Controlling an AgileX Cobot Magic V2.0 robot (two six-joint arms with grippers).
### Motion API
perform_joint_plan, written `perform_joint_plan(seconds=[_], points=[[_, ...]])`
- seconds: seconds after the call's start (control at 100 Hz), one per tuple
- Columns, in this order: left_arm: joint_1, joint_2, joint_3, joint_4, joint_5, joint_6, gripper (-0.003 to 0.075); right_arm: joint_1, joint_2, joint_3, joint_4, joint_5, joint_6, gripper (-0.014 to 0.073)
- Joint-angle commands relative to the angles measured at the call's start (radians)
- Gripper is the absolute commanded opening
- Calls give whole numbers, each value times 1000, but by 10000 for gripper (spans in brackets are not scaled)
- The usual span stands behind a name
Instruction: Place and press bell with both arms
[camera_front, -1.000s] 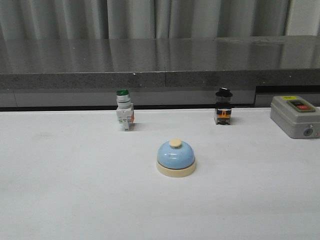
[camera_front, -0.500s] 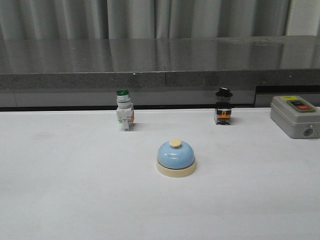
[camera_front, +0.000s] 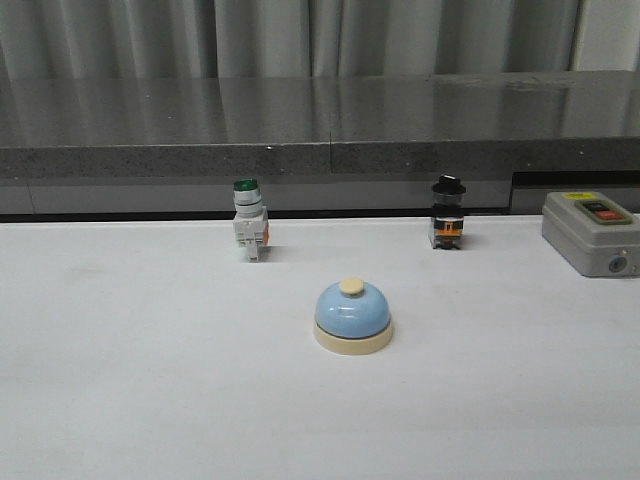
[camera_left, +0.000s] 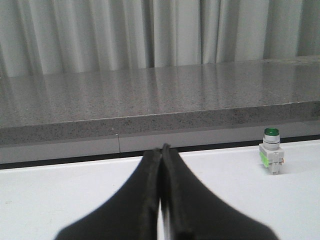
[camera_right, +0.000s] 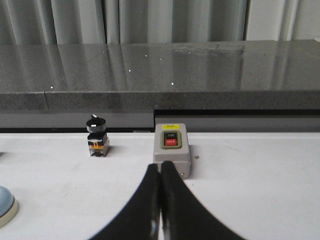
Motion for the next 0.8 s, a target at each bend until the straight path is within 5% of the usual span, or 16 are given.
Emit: perform_joint_plan(seconds=[0.0, 0.2, 0.63, 0.79], points=[[-2, -30, 43, 1, -89, -7, -20, -5, -16, -48, -9, -99, -4, -60], [-2, -30, 43, 1, -89, -7, -20, -5, 49, -193, -9, -22, -4, -60], [-2, -30, 43, 1, -89, -7, -20, -5, 428, -653, -2, 568, -4, -60], [-2, -30, 43, 1, -89, -7, -20, -5, 520, -703, 51, 643, -4, -60]])
